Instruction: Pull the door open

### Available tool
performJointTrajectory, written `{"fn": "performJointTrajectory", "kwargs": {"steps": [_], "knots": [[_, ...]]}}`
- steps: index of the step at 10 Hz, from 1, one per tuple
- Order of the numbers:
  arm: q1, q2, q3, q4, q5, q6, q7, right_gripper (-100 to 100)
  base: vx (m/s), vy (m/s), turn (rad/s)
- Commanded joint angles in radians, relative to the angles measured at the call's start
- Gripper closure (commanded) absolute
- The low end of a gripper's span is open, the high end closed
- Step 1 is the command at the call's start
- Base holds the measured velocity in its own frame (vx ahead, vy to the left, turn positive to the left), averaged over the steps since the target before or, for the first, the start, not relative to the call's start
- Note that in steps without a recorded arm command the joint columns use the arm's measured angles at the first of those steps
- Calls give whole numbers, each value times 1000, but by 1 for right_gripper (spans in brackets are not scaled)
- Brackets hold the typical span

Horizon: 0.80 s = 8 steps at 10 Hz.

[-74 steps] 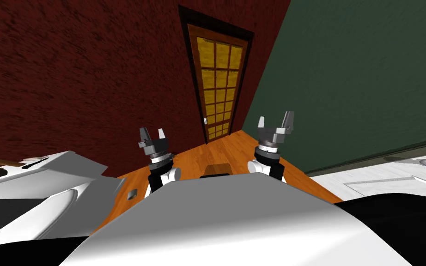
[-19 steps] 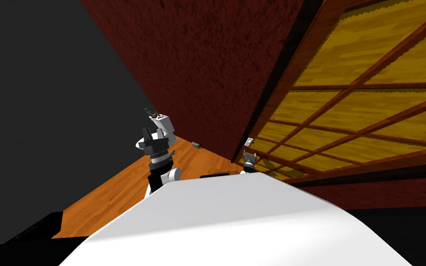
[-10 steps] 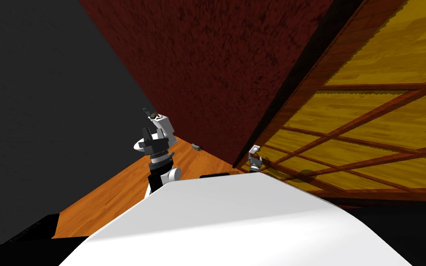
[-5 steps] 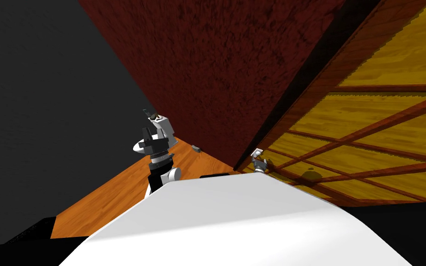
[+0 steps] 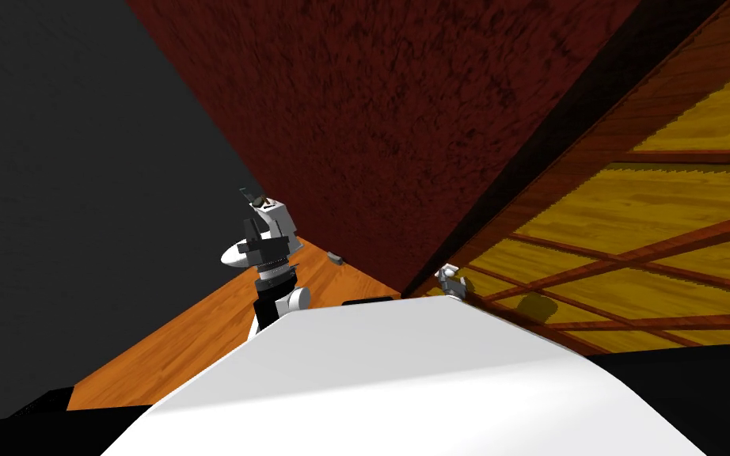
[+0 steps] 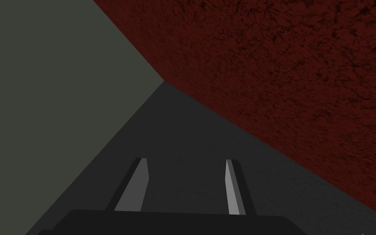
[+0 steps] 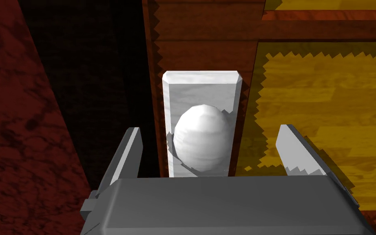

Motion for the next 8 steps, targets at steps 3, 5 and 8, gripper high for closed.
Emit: {"fn": "performJointTrajectory", "kwargs": {"steps": [3, 5, 8], "knots": [[-5, -1, -2, -4, -1, 4, 7, 100, -23, 5, 15], [-5, -1, -2, -4, -1, 4, 7, 100, 0, 0, 0], [6, -18, 25, -21, 12, 5, -14, 100, -101, 9, 40]]}}
